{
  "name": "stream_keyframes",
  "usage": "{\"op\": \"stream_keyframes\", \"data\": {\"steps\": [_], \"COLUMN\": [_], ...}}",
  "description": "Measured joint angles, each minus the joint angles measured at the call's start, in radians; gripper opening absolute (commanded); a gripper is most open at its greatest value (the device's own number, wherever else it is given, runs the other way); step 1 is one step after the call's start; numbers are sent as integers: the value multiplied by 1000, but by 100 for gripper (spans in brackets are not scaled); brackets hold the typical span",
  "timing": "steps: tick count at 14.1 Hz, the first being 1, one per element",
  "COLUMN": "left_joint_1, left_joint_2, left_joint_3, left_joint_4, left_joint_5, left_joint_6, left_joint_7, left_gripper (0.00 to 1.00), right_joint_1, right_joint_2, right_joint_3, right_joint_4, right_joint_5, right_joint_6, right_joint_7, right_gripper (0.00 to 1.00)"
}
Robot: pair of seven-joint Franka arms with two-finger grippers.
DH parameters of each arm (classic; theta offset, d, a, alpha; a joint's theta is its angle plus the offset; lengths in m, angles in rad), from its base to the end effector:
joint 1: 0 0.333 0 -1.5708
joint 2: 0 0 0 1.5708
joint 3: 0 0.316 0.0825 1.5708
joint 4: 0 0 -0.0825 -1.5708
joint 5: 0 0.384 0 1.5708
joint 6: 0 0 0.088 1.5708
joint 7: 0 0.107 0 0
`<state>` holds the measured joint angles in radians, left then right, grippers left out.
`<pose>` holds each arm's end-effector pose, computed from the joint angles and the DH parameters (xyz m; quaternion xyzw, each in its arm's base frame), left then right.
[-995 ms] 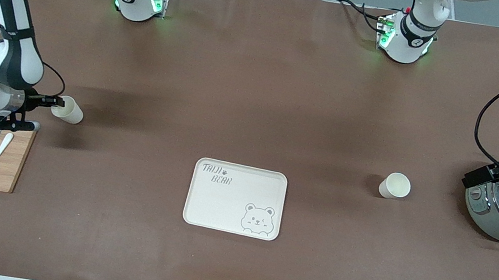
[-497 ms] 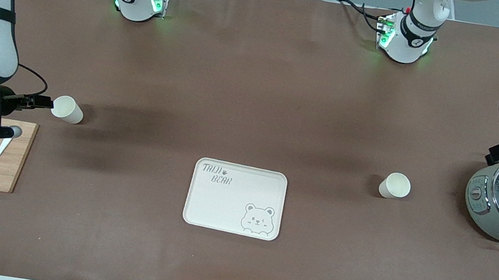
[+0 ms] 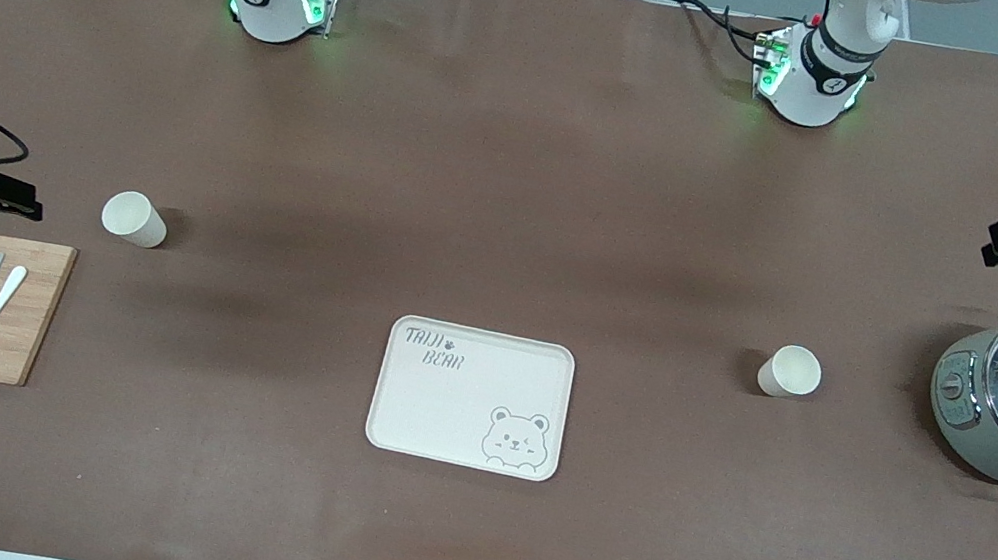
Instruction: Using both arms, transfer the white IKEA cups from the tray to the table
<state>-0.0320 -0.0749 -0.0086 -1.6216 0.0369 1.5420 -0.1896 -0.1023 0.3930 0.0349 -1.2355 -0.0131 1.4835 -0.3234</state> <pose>0.5277 -0.0176 0.6387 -0.9970 -0.0749 0.0002 0.0189 0.6550 -0.0502 0.5351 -0.9893 -0.1264 0.0709 0.0143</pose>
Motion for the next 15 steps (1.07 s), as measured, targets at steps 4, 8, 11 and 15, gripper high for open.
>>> {"op": "stream_keyframes", "data": {"steps": [4,8,11,15], "left_joint_1": [-89,-98,-98,-98], "left_joint_2": [-74,-81,-80,-80], "left_joint_3": [84,84,84,84], "left_joint_4": [-64,-88,-92,-93], "left_joint_5": [-2,-2,-2,-2], "left_joint_6": [0,4,5,7], "left_joint_7": [5,7,13,33], "left_gripper": [100,100,100,100], "right_joint_1": [76,76,76,76], "right_joint_2": [-97,-248,-330,-372], "right_joint_3": [1,-9,-10,-11], "right_joint_4": [16,-86,-159,-207], "right_joint_5": [6,6,6,6], "right_joint_6": [-121,-134,-153,-154], "right_joint_7": [116,168,269,330], "right_gripper": [100,100,100,100]}}
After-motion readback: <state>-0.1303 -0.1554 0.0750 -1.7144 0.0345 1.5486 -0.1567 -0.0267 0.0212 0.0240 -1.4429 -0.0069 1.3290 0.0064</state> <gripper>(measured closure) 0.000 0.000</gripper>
